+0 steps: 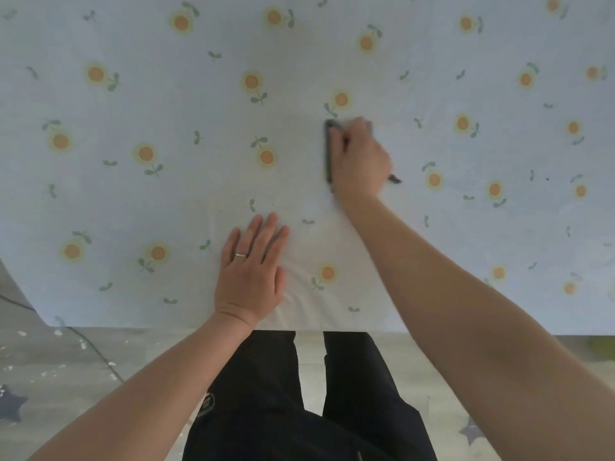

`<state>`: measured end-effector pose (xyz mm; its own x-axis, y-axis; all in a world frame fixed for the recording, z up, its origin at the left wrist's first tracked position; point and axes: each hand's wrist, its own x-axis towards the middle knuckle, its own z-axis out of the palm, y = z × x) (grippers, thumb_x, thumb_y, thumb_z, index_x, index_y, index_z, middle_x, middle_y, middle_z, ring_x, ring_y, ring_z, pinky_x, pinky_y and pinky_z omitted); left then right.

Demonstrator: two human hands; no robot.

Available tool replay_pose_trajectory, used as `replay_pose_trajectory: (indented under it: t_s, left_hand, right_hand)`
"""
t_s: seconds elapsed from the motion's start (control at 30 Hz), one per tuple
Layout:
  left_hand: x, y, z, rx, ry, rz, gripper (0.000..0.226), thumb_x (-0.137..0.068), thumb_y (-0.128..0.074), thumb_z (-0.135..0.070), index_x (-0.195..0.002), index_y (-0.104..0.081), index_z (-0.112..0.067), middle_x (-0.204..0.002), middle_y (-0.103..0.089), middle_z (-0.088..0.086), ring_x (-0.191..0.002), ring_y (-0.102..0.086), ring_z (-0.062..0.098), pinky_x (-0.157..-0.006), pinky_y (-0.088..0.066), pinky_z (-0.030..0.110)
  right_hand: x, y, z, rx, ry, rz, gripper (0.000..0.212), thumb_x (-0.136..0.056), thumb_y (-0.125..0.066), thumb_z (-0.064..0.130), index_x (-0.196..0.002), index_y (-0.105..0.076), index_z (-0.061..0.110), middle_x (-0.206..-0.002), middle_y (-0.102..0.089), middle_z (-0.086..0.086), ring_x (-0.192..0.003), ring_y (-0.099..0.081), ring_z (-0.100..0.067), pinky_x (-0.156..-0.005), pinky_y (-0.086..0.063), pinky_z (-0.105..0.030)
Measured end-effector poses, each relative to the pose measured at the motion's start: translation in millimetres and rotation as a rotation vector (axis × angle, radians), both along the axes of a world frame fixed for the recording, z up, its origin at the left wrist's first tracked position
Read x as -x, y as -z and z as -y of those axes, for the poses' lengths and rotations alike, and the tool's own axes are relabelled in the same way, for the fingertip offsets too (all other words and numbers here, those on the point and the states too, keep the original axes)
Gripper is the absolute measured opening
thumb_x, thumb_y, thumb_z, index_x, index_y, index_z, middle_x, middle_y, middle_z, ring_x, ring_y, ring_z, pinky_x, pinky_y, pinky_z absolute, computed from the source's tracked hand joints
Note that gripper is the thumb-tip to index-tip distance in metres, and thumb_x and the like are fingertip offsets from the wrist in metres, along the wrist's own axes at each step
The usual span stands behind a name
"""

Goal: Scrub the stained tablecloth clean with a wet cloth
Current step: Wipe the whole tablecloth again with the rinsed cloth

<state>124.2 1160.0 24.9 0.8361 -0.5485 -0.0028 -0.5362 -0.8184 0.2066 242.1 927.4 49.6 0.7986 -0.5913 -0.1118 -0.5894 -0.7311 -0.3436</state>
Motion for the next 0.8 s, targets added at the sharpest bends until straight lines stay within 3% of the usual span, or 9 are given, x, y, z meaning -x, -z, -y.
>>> replay_pose_trajectory:
  t_s: [0.17, 0.23, 0.33, 0.47, 0.53, 0.73, 0.8]
  left_hand:
    - [-3.4, -3.9, -1.1, -0.031, 0.012, 0.027, 0.057, -0.091, -0.047, -0.021, -0.147, -0.056, -0.015, -0.157, -0.049, 0.009, -0.142, -0.047, 0.031, -0.12, -0.031, 0.053]
    - [-14.1, -9.2, -0.1, -0.043, 0.068, 0.067, 0.05, -0.088, -0.052, -0.021, -0.135, -0.065, -0.014, -0.144, -0.06, 0.01, -0.125, -0.055, 0.031, -0.107, -0.039, 0.049]
    - [-48.4, -22.9, 7.4, -0.051, 0.126, 0.06, 0.034, -0.082, -0.057, -0.019, -0.114, -0.069, -0.013, -0.126, -0.064, 0.011, -0.102, -0.058, 0.034, -0.096, -0.041, 0.047]
    - [-109.0, -22.7, 39.9, -0.046, 0.079, 0.048, 0.045, -0.089, -0.054, -0.021, -0.133, -0.06, -0.012, -0.147, -0.052, 0.015, -0.129, -0.053, 0.037, -0.116, -0.033, 0.055]
    - [-144.8, -16.8, 62.4, -0.057, 0.067, 0.039, 0.053, -0.094, -0.046, -0.024, -0.146, -0.051, -0.011, -0.158, -0.042, 0.016, -0.144, -0.042, 0.036, -0.121, -0.025, 0.058]
    - [-219.9, -13.4, 108.1, -0.083, 0.024, -0.075, 0.065, -0.098, -0.035, -0.036, -0.158, -0.034, -0.01, -0.168, -0.026, 0.015, -0.155, -0.023, 0.036, -0.125, -0.017, 0.058]
    - [-231.3, -15.2, 112.6, -0.071, 0.031, -0.099, 0.068, -0.097, -0.038, -0.038, -0.159, -0.031, -0.012, -0.17, -0.022, 0.013, -0.157, -0.018, 0.033, -0.127, -0.012, 0.056]
  right_hand:
    - [73.9, -5.0, -37.4, -0.005, -0.447, 0.097, 0.043, -0.099, -0.046, 0.049, -0.074, -0.051, 0.015, -0.064, -0.06, -0.003, -0.054, -0.06, -0.029, -0.045, -0.037, -0.031]
    - [107.0, -3.8, -2.2, 0.022, -0.42, 0.049, 0.041, -0.097, -0.049, 0.049, -0.073, -0.051, 0.016, -0.063, -0.06, -0.003, -0.055, -0.062, -0.028, -0.047, -0.042, -0.031]
    - [123.1, -9.2, 61.4, 0.046, -0.142, -0.081, 0.041, -0.099, -0.047, 0.055, -0.082, -0.05, 0.018, -0.066, -0.06, -0.005, -0.064, -0.064, -0.031, -0.058, -0.043, -0.035]
    - [64.3, -10.1, 100.1, 0.083, 0.225, -0.054, 0.039, -0.103, -0.04, 0.052, -0.089, -0.044, 0.017, -0.072, -0.053, 0.0, -0.067, -0.057, -0.028, -0.061, -0.03, -0.034]
    - [22.5, -6.5, 87.7, 0.065, 0.242, -0.016, 0.035, -0.104, -0.04, 0.05, -0.09, -0.042, 0.018, -0.074, -0.052, 0.001, -0.067, -0.052, -0.026, -0.062, -0.029, -0.034]
    - [1.5, 0.2, 9.0, -0.035, -0.212, 0.052, 0.035, -0.099, -0.049, 0.051, -0.085, -0.05, 0.019, -0.08, -0.064, -0.005, -0.072, -0.062, -0.034, -0.06, -0.04, -0.037]
    - [27.1, -2.7, 11.1, -0.06, -0.367, 0.073, 0.037, -0.098, -0.053, 0.049, -0.081, -0.052, 0.016, -0.071, -0.063, -0.005, -0.064, -0.062, -0.033, -0.055, -0.045, -0.037]
